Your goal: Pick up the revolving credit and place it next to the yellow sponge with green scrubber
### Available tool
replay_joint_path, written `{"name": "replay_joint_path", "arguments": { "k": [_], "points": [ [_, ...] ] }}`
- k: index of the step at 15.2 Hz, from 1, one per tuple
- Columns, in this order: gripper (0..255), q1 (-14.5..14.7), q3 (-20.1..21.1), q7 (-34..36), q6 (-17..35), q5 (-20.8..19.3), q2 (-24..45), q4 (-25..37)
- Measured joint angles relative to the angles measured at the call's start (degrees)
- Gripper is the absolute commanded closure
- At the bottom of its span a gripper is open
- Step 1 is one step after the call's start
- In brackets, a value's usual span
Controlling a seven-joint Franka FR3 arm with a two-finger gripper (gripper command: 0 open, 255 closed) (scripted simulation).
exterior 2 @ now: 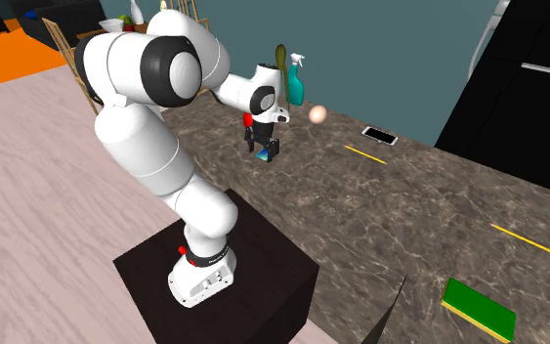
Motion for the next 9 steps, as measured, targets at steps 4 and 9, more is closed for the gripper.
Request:
{"name": "replay_joint_path", "arguments": {
  "k": [4, 9],
  "points": [
    [255, -0.1, -0.1, 0.0, 0.0, -0.1, -0.1, 0.1],
    [255, -0.1, -0.1, 0.1, -0.1, -0.1, -0.1, 0.2]
  ]
}}
